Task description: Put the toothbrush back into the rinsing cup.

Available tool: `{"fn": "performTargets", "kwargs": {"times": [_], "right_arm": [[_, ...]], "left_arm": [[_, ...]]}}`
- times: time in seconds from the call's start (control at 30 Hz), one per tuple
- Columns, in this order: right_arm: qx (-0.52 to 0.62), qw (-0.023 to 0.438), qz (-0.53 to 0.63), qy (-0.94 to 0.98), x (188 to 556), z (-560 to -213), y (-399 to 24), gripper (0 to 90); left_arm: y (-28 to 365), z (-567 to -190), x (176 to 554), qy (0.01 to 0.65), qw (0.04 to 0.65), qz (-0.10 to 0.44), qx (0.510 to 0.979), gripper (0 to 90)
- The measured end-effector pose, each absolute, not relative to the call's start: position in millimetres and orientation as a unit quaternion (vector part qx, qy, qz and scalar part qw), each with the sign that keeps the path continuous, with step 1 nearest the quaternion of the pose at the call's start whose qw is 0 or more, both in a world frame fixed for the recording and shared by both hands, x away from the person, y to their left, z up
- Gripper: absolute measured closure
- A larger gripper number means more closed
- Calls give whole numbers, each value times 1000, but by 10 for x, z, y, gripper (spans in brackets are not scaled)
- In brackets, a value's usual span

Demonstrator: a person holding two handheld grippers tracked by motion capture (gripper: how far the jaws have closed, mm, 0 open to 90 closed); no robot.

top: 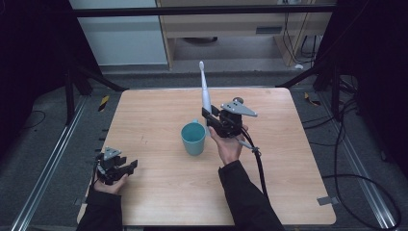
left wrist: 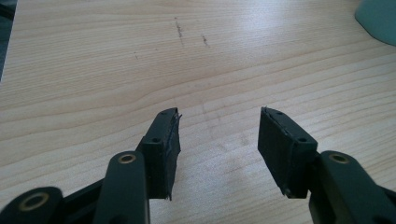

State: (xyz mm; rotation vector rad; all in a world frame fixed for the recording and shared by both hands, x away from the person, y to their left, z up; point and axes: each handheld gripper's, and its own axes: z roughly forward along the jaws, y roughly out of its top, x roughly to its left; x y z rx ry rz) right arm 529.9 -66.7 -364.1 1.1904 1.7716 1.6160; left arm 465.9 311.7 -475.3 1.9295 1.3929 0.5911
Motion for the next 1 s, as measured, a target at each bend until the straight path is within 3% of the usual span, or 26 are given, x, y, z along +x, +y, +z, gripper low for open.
{"fn": "performTargets", "kwargs": {"times": [0.53, 1.0], "right_arm": [[438, 223, 586, 644, 5523, -3857, -260, 663], [449, 216, 557, 665, 5599, -4085, -148, 662]], "left_arm": [[3132, -4749, 4659, 534, 340, 226, 740, 478], [3129, -4749, 4657, 534, 340, 227, 740, 479]]}}
